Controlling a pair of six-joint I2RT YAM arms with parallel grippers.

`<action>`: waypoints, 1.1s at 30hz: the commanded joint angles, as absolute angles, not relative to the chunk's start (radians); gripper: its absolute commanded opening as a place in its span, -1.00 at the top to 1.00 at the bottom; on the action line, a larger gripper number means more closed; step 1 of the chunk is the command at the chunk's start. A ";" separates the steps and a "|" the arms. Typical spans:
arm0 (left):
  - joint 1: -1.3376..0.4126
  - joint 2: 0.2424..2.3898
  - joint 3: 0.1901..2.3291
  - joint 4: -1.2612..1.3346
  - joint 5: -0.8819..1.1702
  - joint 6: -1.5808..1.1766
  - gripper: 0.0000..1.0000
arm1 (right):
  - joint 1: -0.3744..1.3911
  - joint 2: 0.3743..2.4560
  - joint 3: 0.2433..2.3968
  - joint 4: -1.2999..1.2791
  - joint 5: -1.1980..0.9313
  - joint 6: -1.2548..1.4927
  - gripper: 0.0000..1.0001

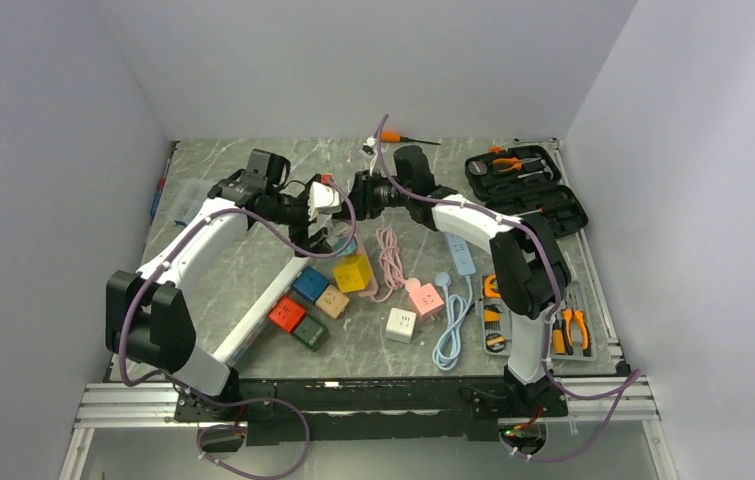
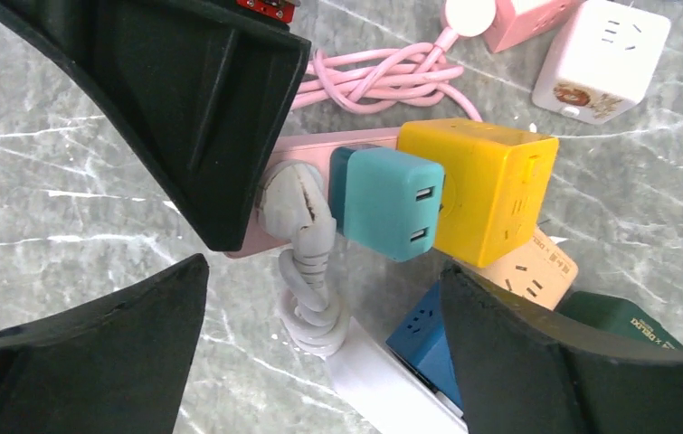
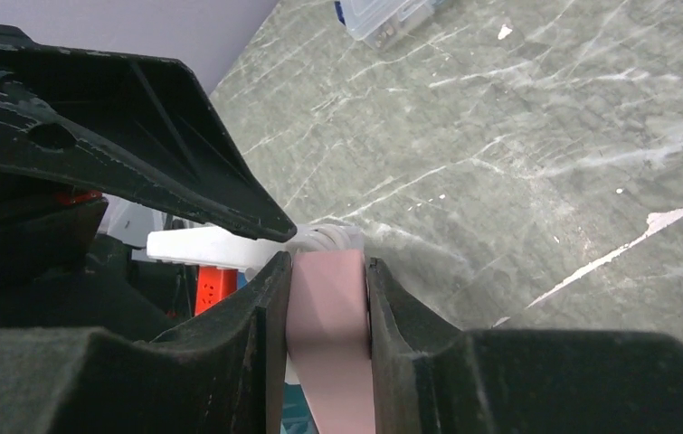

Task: Pull the plug off the socket
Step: Remove the plug from the socket.

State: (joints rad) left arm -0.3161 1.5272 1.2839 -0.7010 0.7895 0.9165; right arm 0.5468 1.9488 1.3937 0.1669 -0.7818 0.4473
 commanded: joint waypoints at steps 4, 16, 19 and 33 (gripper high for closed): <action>-0.301 1.555 1.328 -0.769 0.916 0.947 -0.99 | 0.550 1.814 1.388 0.203 -0.815 0.416 1.00; -0.235 1.726 1.524 -1.143 1.044 1.188 -0.89 | 0.589 1.756 1.434 0.126 -0.828 0.332 1.00; -0.236 1.736 1.537 -1.166 1.064 1.200 -0.88 | 0.601 1.758 1.447 0.114 -0.823 0.325 1.00; -0.248 1.704 1.427 -1.047 1.109 1.108 -0.27 | 0.630 1.757 1.493 0.067 -0.790 0.284 1.00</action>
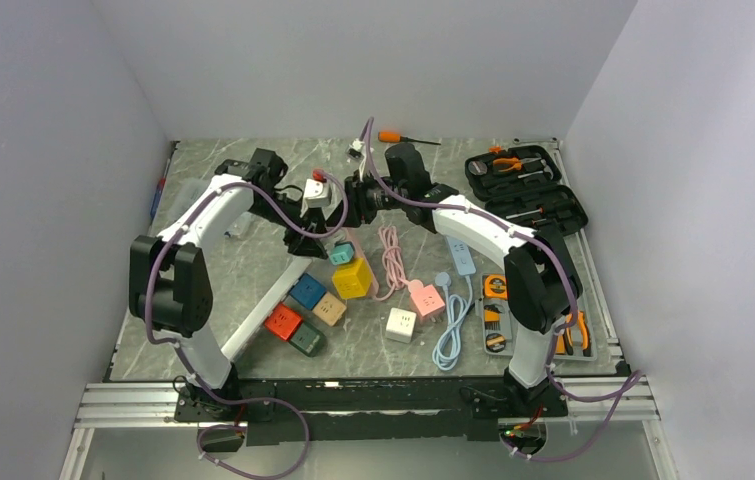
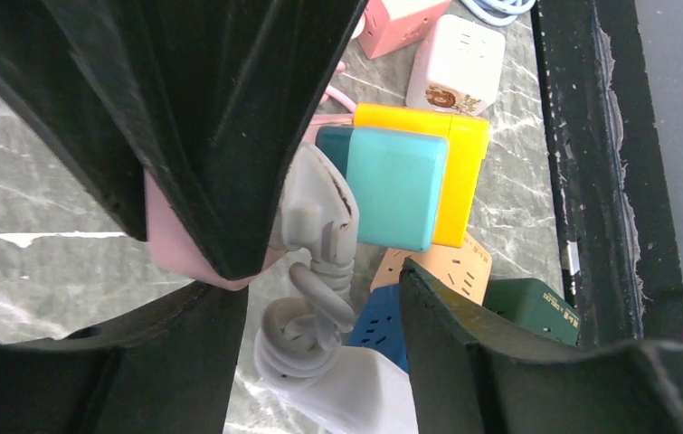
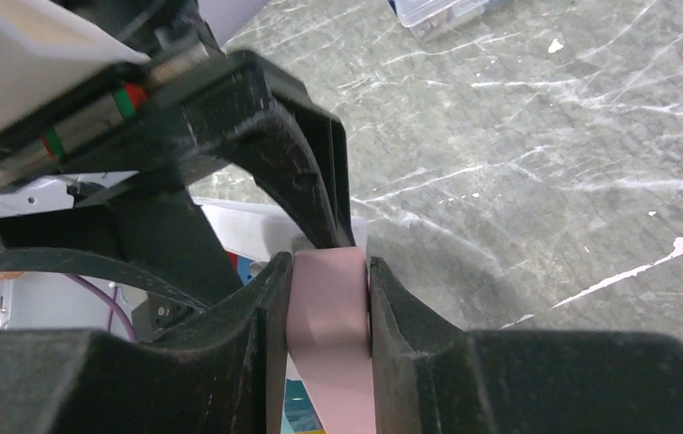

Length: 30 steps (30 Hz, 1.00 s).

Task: Pull the plug off the socket
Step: Remove the plug from the socket.

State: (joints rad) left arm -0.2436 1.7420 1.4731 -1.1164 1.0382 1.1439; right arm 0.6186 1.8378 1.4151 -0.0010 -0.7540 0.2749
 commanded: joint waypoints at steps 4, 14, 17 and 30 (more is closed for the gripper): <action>-0.248 1.699 1.426 -1.038 1.102 1.082 -0.13 | 0.630 1.753 1.484 0.058 -0.780 0.275 1.00; -0.237 1.736 1.498 -1.097 1.121 1.074 1.00 | 0.630 1.729 1.448 0.074 -0.759 0.273 1.00; -0.238 1.736 1.503 -1.095 1.130 1.064 1.00 | 0.630 1.724 1.429 0.086 -0.749 0.275 1.00; -0.238 1.717 1.504 -1.099 1.151 1.060 1.00 | 0.635 1.733 1.276 0.275 -0.780 0.389 -0.02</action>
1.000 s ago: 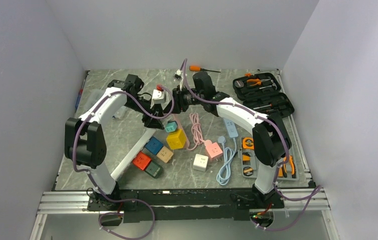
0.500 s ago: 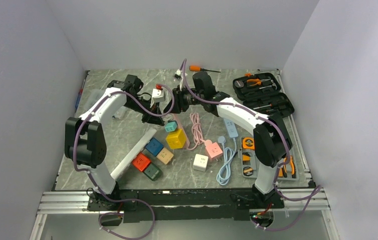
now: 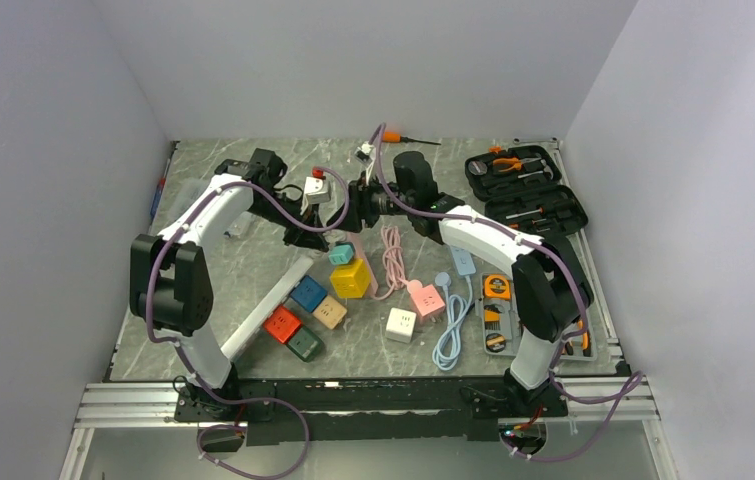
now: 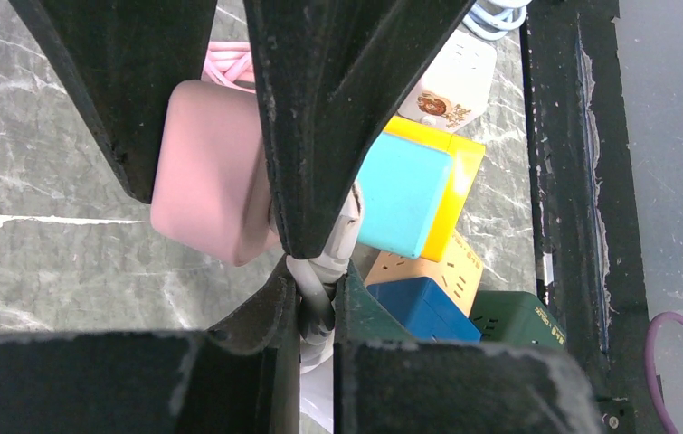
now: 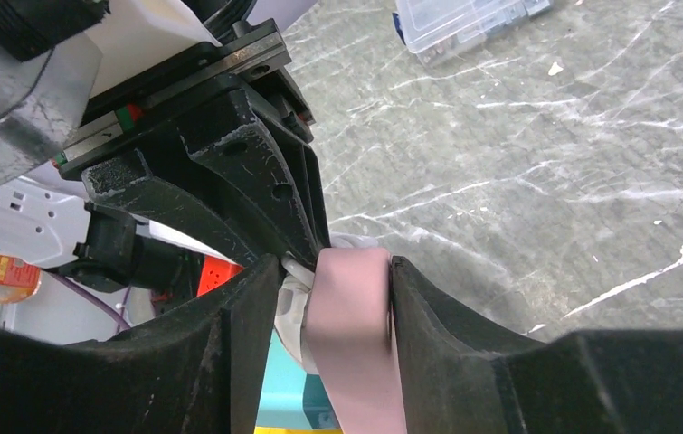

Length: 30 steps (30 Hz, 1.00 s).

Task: Pull the plug off the socket
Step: Remove the plug from the socket.

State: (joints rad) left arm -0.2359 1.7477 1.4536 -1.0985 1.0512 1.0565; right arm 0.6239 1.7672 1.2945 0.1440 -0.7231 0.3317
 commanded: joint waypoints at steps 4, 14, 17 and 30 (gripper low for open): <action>-0.238 1.717 1.508 -1.098 1.150 1.053 1.00 | 0.640 1.745 1.292 0.263 -0.773 0.387 -0.03; -0.237 1.707 1.505 -1.098 1.152 1.056 1.00 | 0.641 1.786 1.313 0.244 -0.761 0.389 -0.04; -0.238 1.709 1.512 -1.110 1.163 1.062 1.00 | 0.641 1.790 1.303 0.262 -0.757 0.400 -0.05; -0.236 1.697 1.506 -1.110 1.151 1.067 1.00 | 0.633 1.811 1.284 0.342 -0.758 0.462 0.60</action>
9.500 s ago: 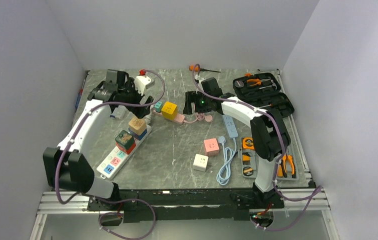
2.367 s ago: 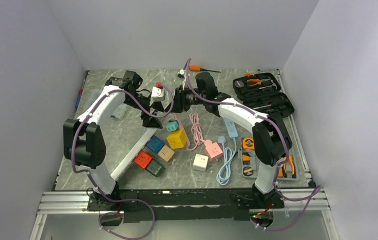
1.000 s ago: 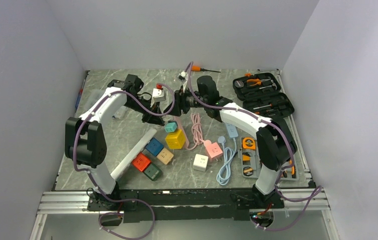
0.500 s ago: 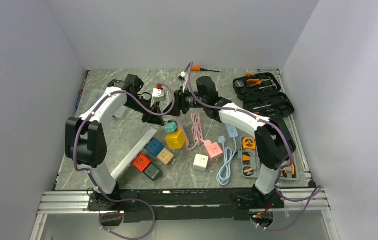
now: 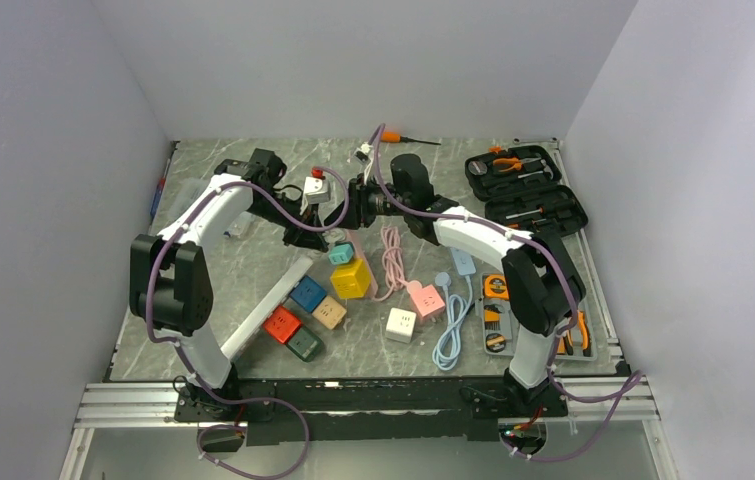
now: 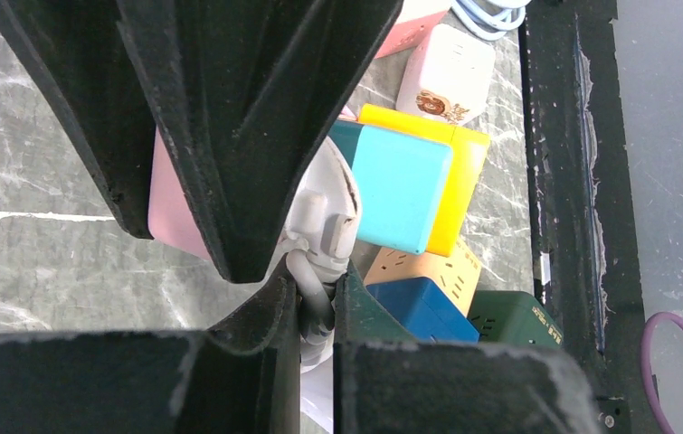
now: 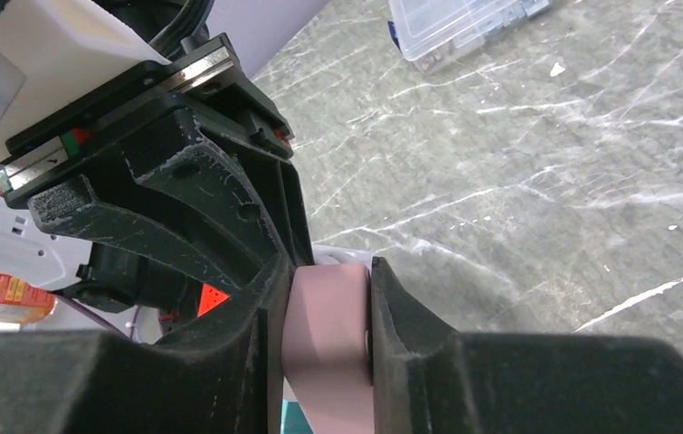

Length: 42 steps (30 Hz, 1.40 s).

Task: Pull the plug off the socket
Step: Remove the plug from the socket.

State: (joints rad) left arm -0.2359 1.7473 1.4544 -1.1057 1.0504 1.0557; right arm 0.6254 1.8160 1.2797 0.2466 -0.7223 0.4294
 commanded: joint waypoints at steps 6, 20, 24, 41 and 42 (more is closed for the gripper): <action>-0.236 1.695 1.506 -1.101 1.161 1.059 1.00 | 0.634 1.795 1.269 0.342 -0.742 0.460 1.00; -0.236 1.773 1.614 -1.310 1.248 1.199 0.89 | 0.641 1.763 1.292 0.283 -0.734 0.325 1.00; -0.239 1.798 1.658 -1.476 1.273 1.368 1.00 | 0.641 1.779 1.317 0.234 -0.723 0.281 1.00; -0.269 1.671 1.574 -1.572 1.276 1.528 1.00 | 0.600 1.866 1.298 0.201 -0.585 0.225 1.00; -0.272 1.666 1.568 -1.573 1.274 1.533 1.00 | 0.593 1.870 1.302 0.196 -0.578 0.222 1.00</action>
